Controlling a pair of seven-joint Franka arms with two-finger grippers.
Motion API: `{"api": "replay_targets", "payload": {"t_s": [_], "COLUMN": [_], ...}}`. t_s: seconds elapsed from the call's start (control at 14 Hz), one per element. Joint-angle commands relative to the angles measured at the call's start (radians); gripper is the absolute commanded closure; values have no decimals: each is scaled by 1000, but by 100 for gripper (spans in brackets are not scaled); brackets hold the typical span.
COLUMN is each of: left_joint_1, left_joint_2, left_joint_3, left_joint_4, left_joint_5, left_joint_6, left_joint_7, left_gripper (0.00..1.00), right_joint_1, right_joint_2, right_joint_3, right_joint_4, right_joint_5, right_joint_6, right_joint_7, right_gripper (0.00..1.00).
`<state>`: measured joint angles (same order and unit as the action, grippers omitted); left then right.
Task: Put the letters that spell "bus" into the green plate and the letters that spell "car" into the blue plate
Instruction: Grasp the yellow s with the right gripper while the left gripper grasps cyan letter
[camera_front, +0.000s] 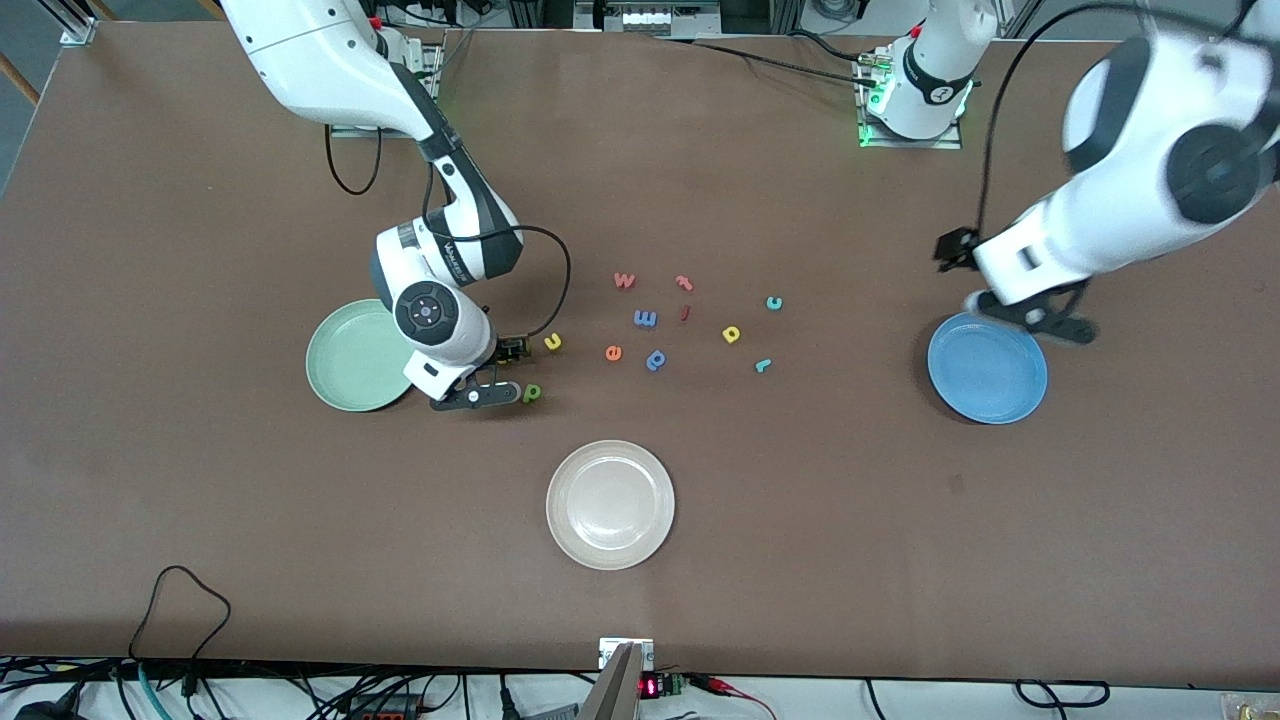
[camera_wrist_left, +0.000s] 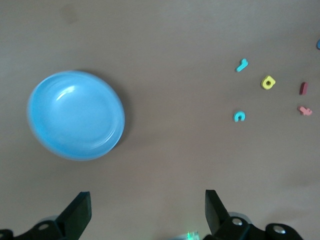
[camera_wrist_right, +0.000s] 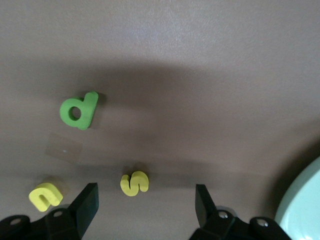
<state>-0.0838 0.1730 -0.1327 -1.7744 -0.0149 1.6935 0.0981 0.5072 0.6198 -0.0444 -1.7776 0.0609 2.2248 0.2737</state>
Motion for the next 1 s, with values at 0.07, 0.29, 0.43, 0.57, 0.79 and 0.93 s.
{"api": "replay_targets", "payload": {"t_s": [0.07, 0.29, 0.43, 0.57, 0.79, 0.93], "left_joint_1": [-75, -163, -252, -298, -292, -281], "left_joint_2": [201, 324, 376, 425, 433, 430], "left_joint_3": [-22, -24, -21, -22, -24, -24], "left_joint_4": [87, 90, 64, 46, -60, -108], "left_joint_5": [3, 4, 44, 166, 174, 174], "left_joint_6": [147, 274, 395, 480, 657, 735], "left_joint_7": [-5, 20, 22, 22, 55, 129], "left_gripper": [0, 0, 11, 32, 33, 36], "right_joint_1": [11, 40, 42, 42, 40, 40], "right_joint_2": [31, 43, 43, 49, 55, 57], "right_joint_3": [-9, -9, -9, -9, -9, -11], "right_joint_4": [20, 23, 21, 21, 21, 21], "right_joint_5": [10, 10, 10, 10, 8, 8], "right_joint_6": [22, 38, 35, 35, 36, 38], "right_joint_7": [25, 87, 88, 88, 85, 87], "right_gripper": [32, 32, 32, 40, 46, 52]}}
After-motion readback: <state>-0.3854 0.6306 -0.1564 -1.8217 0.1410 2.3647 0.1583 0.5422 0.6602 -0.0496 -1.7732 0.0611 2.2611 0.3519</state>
